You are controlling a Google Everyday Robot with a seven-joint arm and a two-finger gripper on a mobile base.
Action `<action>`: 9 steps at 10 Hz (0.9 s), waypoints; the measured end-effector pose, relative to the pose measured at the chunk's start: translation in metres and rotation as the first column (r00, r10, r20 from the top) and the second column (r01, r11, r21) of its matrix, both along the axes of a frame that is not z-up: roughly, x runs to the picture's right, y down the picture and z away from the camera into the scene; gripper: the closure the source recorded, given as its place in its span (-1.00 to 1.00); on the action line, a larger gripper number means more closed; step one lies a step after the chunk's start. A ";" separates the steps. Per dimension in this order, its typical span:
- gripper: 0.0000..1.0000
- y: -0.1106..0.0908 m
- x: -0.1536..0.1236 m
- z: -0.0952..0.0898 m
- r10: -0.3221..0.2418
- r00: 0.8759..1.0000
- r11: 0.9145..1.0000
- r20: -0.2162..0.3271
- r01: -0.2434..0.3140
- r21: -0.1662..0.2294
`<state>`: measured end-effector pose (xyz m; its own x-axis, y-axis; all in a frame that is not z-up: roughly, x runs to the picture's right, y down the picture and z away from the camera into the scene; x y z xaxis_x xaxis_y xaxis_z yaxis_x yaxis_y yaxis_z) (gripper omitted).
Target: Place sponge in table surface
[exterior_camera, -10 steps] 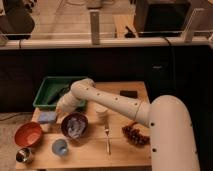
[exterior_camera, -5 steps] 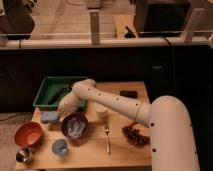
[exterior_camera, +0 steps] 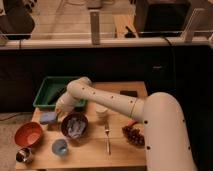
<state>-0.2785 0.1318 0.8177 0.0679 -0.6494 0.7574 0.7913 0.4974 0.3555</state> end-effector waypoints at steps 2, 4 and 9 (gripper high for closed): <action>0.89 0.004 -0.005 0.007 -0.016 1.000 1.000 0.006 0.016 -0.008; 0.89 0.009 -0.008 0.015 -0.037 0.999 0.999 0.008 0.037 -0.017; 0.12 0.017 -0.012 0.023 -0.073 0.997 0.997 -0.004 0.073 -0.030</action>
<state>-0.2907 0.1485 0.8410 0.0252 -0.6297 0.7765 0.8279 0.4484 0.3368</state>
